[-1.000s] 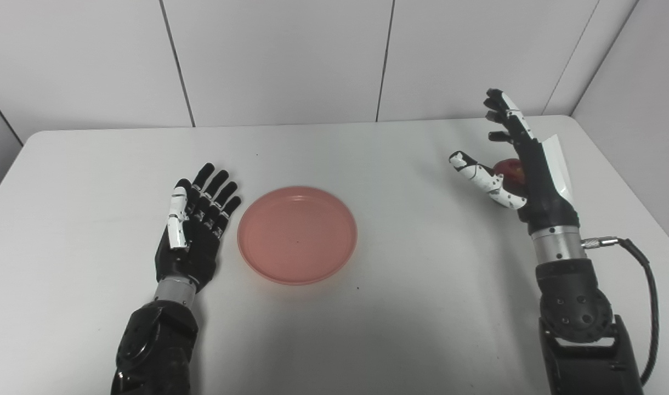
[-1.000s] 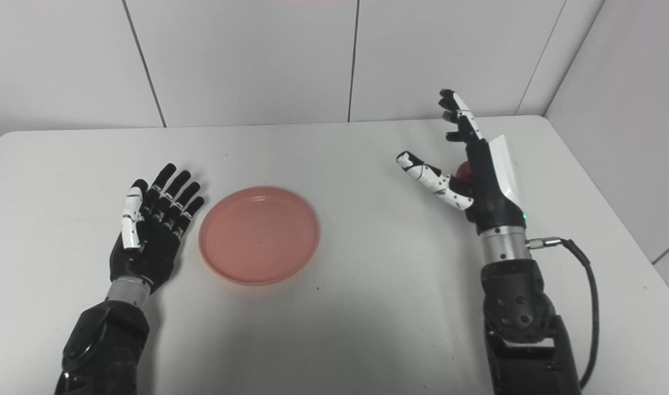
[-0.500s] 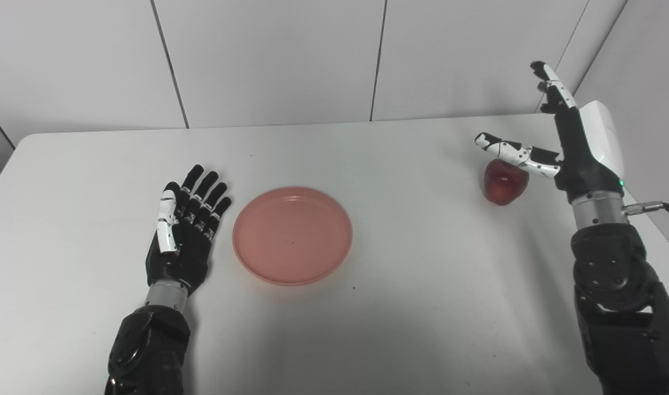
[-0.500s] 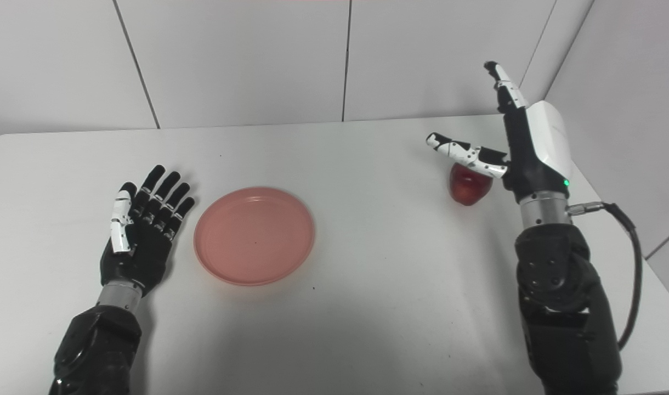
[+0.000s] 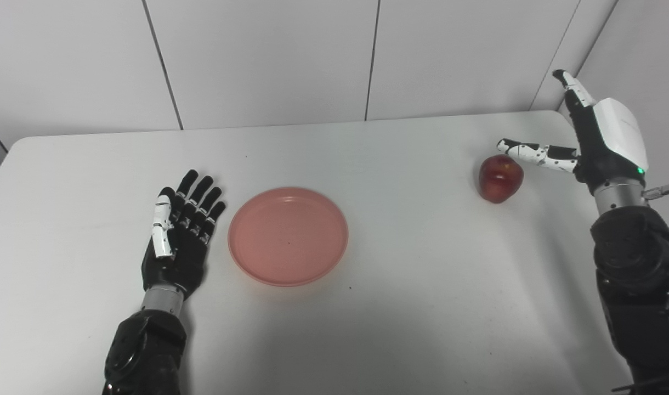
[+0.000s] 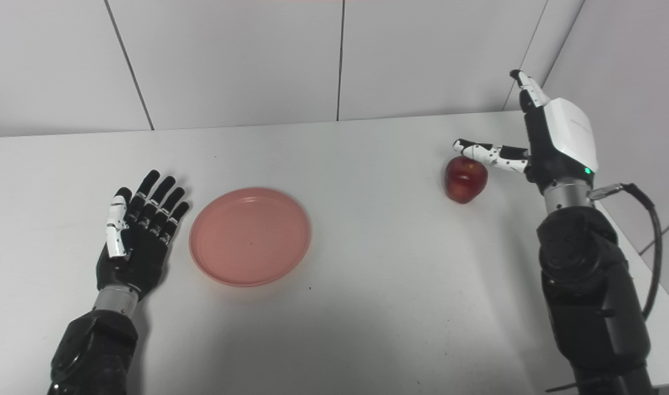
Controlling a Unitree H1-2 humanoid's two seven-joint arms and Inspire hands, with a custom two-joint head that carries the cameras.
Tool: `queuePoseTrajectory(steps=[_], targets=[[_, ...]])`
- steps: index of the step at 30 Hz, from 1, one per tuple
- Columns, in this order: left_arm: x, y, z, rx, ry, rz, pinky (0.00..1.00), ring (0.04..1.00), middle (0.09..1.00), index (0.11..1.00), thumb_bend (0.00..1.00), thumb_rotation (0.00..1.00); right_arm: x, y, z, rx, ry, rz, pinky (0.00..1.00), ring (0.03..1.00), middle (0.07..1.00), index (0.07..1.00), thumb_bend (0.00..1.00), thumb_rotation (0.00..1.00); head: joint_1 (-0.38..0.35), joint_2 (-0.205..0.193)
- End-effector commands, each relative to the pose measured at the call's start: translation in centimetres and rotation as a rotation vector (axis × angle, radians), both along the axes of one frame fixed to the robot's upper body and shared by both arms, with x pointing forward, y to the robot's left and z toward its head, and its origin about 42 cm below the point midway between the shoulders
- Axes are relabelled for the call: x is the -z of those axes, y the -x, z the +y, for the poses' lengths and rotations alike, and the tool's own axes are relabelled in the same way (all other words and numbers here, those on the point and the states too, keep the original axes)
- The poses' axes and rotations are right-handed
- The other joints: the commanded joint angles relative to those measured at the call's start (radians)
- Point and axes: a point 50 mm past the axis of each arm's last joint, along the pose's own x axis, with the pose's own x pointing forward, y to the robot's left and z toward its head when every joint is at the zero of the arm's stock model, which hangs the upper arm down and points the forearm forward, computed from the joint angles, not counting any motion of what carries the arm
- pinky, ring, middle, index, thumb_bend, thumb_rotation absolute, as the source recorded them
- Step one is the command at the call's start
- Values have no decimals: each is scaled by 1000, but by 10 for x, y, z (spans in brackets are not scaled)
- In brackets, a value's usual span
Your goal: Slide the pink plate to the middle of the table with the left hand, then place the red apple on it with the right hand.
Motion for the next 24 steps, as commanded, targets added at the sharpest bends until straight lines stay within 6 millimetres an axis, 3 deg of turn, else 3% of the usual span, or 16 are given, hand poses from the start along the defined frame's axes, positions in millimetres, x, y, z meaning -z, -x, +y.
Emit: queuePoseTrajectory(steps=[1, 7, 12, 24], targets=[[-17, -8, -1, 1, 8, -93, 941, 913, 902, 891, 352, 1000, -24, -7, -8, 24, 60, -45, 815, 912, 941, 938, 972, 529, 1, 0], [-17, -8, 0, -4, 6, -91, 930, 907, 901, 888, 348, 1000, -16, -12, -12, 46, 85, 17, 725, 859, 915, 929, 978, 524, 1, 3], [-15, -7, 0, -7, 4, -88, 929, 906, 899, 884, 347, 1000, -9, -21, -15, 54, 55, 85, 746, 882, 930, 945, 1000, 544, 5, 1], [-14, -5, 1, -14, 2, -80, 938, 909, 901, 884, 349, 1000, 1, -41, -6, 34, 62, 148, 728, 874, 925, 934, 1000, 483, 7, 3]])
